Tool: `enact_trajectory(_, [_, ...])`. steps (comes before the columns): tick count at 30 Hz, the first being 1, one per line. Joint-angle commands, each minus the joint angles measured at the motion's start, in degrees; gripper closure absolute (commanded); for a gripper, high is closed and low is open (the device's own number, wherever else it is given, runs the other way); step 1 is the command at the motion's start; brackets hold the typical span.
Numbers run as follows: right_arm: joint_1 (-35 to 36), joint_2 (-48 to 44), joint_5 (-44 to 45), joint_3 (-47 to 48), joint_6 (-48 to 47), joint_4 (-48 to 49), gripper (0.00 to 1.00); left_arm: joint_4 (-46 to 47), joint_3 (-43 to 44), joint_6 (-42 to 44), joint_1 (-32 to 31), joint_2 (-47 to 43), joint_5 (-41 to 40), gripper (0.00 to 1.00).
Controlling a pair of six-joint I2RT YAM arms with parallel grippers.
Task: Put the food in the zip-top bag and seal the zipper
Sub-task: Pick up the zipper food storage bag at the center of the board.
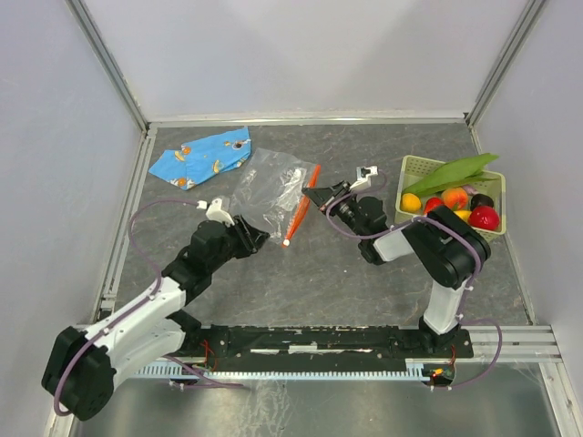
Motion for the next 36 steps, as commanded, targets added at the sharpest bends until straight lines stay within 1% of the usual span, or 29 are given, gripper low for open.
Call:
enact_trajectory(1, [0.0, -5.6, -0.8, 0.8, -1.0, -3.4, 0.98, -6.8, 4.8, 4.8, -1.0, -4.0, -7.9, 0.51])
enact_trajectory(4, [-0.1, -8.1, -0.2, 0.7, -1.8, -7.4, 0.98, -9.0, 7.2, 6.7, -2.7, -5.0, -10.8, 0.48])
enact_trajectory(7, [0.2, -10.8, 0.6, 1.1, -2.8, -12.9, 0.98, -10.0, 10.2, 8.2, -5.7, -3.3, -14.2, 0.46])
enact_trajectory(14, [1.4, -18.2, 4.6, 1.9, -6.3, -26.9, 0.98, -8.5, 18.4, 13.5, -15.9, 5.1, -25.5, 0.36])
enact_trajectory(19, [1.6, -22.4, 5.9, 2.7, -7.0, -33.5, 0.98, -6.6, 23.6, 18.3, -21.1, 12.6, -30.7, 0.31])
enact_trajectory(23, [1.6, -24.4, 6.5, 3.3, -6.7, -38.6, 0.98, -3.7, 25.6, 21.5, -24.9, 17.0, -33.7, 0.29])
enact_trajectory(29, [1.6, -26.1, 7.1, 4.1, -7.1, -43.2, 0.98, 0.7, 27.3, 26.3, -30.9, 23.2, -41.8, 0.29])
enact_trajectory(32, [1.6, -26.3, 6.8, 4.1, -6.9, -43.4, 0.98, 3.0, 27.8, 28.5, -33.1, 26.0, -47.6, 0.30])
enact_trajectory(36, [1.6, -26.6, 6.6, 3.9, -6.5, -43.5, 0.98, 5.5, 28.4, 30.6, -34.0, 29.9, -50.4, 0.32])
